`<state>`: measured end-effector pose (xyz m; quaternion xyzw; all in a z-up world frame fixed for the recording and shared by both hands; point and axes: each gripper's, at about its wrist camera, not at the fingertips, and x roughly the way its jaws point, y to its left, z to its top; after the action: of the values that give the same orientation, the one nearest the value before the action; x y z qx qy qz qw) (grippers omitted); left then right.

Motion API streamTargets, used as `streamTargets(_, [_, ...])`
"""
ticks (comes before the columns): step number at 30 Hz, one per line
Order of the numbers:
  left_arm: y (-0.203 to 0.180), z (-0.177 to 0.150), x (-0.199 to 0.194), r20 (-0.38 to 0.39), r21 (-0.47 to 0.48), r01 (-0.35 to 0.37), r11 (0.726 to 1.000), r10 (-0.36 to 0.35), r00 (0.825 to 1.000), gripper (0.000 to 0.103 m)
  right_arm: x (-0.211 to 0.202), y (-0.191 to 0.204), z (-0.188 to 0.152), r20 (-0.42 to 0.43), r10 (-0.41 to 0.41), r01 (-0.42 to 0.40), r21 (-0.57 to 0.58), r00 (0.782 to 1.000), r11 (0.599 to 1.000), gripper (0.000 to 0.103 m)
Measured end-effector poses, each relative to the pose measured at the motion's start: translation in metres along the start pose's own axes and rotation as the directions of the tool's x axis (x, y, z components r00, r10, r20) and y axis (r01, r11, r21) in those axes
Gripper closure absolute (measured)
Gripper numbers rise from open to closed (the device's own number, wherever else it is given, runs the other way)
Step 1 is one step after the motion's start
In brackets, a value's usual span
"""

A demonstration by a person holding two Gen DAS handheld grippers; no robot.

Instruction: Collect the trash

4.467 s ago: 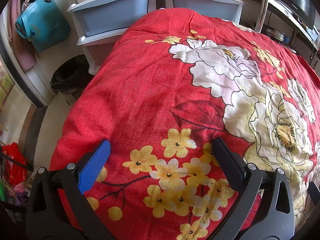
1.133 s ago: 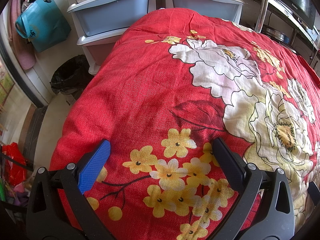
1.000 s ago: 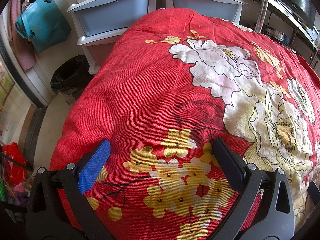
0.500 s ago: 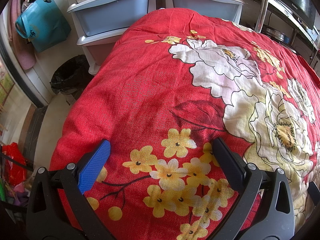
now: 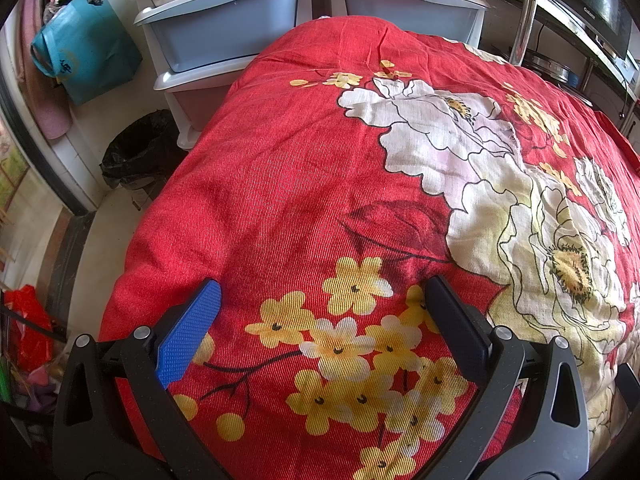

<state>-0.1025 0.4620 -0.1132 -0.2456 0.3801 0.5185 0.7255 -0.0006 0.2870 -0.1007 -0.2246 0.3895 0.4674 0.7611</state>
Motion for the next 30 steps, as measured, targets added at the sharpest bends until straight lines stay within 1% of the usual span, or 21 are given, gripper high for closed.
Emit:
streamTargets(6, [-0.0001,0.0,0.0002,0.0,0.0,0.0,1.0,0.0,1.0,0.009,-0.0005,-0.0004,-0.0004,-0.003,0.009,-0.009,0.007,1.0,1.0,0.005])
streamTargets(8, [-0.0001,0.0,0.0003,0.0,0.0,0.0,1.0,0.0,1.0,0.009,0.0005,0.0042,-0.0001,-0.005,-0.013,0.013,-0.009,1.0,1.0,0.005])
streamTargets(13, [-0.0001,0.0,0.0,0.0,0.0,0.0,1.0,0.0,1.0,0.009,0.0026,0.0001,0.0007,-0.008,0.0,0.0,0.005,1.0,1.0,0.005])
streamTargets(19, [0.0,-0.0001,-0.0001,0.0,0.0,0.0,1.0,0.0,1.0,0.009,0.0052,0.0007,0.0028,-0.006,-0.011,0.011,-0.002,1.0,1.0,0.005])
streamTargets(21, [-0.0001,-0.0002,0.0001,0.0,0.0,0.0,1.0,0.0,1.0,0.009,0.0052,-0.0021,0.0027,-0.008,0.001,-0.001,0.007,1.0,1.0,0.005])
streamTargets(23, [0.0,0.0001,0.0003,0.0,0.0,0.0,1.0,0.0,1.0,0.009,0.0051,-0.0001,0.0024,-0.007,-0.012,0.012,-0.002,1.0,1.0,0.005])
streamTargets(27, [-0.0001,0.0,-0.0001,0.0,0.0,0.0,1.0,0.0,1.0,0.009,0.0078,-0.0024,0.0036,-0.013,-0.001,0.001,0.004,1.0,1.0,0.005])
streamTargets(30, [-0.0002,-0.0001,-0.0001,0.0,0.0,0.0,1.0,0.0,1.0,0.009,0.0079,0.0003,0.0045,-0.011,-0.012,0.012,-0.008,1.0,1.0,0.005])
